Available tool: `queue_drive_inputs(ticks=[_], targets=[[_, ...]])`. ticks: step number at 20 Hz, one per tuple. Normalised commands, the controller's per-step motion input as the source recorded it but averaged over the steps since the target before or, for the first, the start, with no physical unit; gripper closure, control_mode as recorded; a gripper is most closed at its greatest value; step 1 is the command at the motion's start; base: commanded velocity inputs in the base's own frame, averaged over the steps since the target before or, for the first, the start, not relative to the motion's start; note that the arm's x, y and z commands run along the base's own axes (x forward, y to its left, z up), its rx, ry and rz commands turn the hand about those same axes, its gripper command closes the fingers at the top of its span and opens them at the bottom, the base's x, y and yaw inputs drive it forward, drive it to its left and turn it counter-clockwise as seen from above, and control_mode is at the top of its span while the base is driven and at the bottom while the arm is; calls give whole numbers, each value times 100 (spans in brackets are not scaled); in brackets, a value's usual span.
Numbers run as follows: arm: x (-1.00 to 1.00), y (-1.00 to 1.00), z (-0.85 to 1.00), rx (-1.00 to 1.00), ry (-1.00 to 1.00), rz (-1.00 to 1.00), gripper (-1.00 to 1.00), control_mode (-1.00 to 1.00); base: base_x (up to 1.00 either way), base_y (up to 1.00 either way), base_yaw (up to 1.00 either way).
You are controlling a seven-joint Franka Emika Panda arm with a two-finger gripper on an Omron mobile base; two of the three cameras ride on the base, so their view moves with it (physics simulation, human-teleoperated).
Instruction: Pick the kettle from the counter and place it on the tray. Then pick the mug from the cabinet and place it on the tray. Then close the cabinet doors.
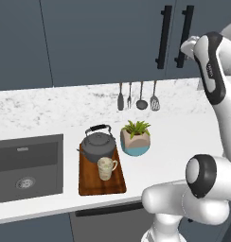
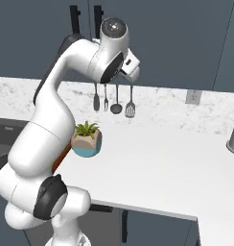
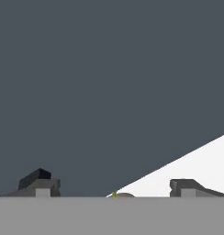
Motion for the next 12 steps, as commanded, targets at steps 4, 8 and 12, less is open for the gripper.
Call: queue_drive_inputs(ticks=[4,8,12], targets=[[65,0,-9,0,0,0,-100,-100,0,0,0],[29,0,-15,-4,-6,0,-100,-100,0,0,0],[22,0,-12,-6,-7,-1,-100,-100,0,0,0]])
